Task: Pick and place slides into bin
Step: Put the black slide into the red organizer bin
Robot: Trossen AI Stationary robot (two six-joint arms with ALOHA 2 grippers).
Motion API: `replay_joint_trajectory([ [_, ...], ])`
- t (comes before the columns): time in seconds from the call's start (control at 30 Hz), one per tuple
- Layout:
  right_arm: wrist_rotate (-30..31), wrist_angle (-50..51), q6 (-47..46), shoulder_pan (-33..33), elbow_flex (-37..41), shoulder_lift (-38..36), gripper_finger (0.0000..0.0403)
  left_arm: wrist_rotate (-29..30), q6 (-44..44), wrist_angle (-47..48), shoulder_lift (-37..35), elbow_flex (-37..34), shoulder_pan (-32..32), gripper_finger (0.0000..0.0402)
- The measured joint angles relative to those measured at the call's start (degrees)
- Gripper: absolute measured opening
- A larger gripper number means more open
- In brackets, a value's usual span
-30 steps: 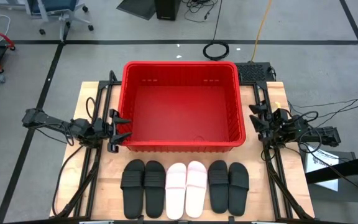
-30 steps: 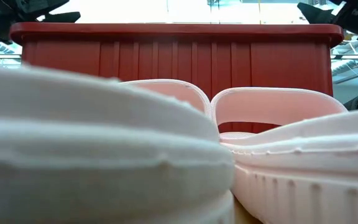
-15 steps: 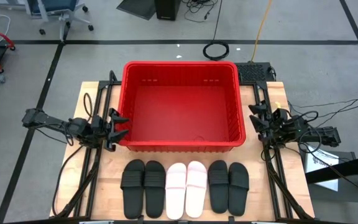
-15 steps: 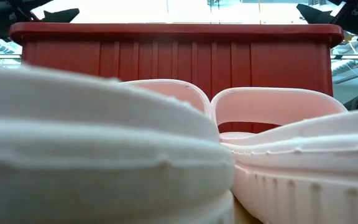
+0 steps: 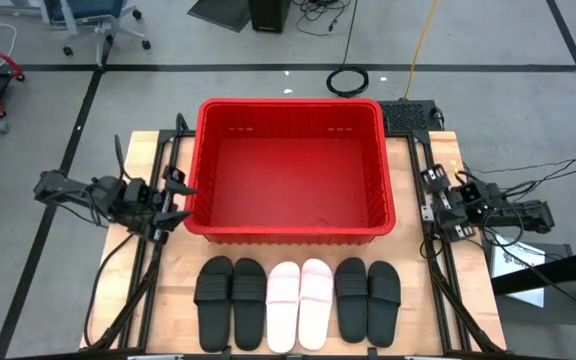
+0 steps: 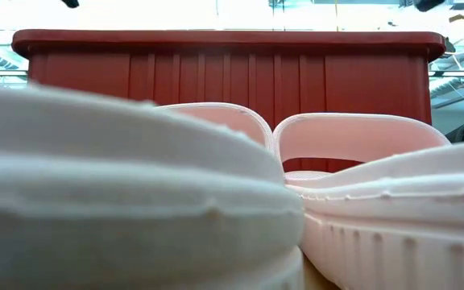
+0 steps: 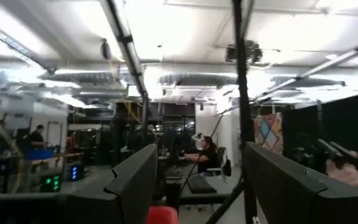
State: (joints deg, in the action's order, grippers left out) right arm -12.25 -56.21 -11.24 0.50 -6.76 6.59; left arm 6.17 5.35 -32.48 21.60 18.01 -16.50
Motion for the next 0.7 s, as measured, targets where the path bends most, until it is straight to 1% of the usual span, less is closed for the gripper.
replay_joint_trajectory([
  [0.1, 0.0, -3.4, 1.0, 0.0, -2.2, 4.2, 0.0212, -0.3, 3.6, -0.1, 3.9, 4.7, -1.0, 0.0248],
  [0.2, -1.2, -3.5, 0.9, 0.0, -6.4, 9.0, 0.0212, -0.2, 4.9, 0.0, 7.5, 10.6, -1.3, 0.0248],
  [0.27, -3.9, -3.3, 1.0, 0.0, -10.5, 12.6, 0.0212, -0.5, 4.9, 1.8, 9.6, 15.4, -1.3, 0.0248],
  [0.37, -9.7, -3.4, -0.1, 0.0, -18.1, 18.1, 0.0212, -0.7, 4.2, 9.4, 12.2, 23.3, -1.3, 0.0248],
  [0.5, -16.2, 1.5, -1.3, 0.0, -29.1, 25.2, 0.0212, -0.9, 3.2, 18.4, 16.3, 32.6, -2.3, 0.0248],
  [0.6, -19.6, 5.9, -1.5, 0.8, -36.9, 30.4, 0.0212, -3.7, 3.4, 20.4, 19.7, 37.9, -3.9, 0.0248],
  [0.7, -22.8, 9.8, -1.4, 3.4, -43.7, 35.6, 0.0212, -7.4, 3.3, 20.4, 22.8, 42.4, -5.9, 0.0248],
])
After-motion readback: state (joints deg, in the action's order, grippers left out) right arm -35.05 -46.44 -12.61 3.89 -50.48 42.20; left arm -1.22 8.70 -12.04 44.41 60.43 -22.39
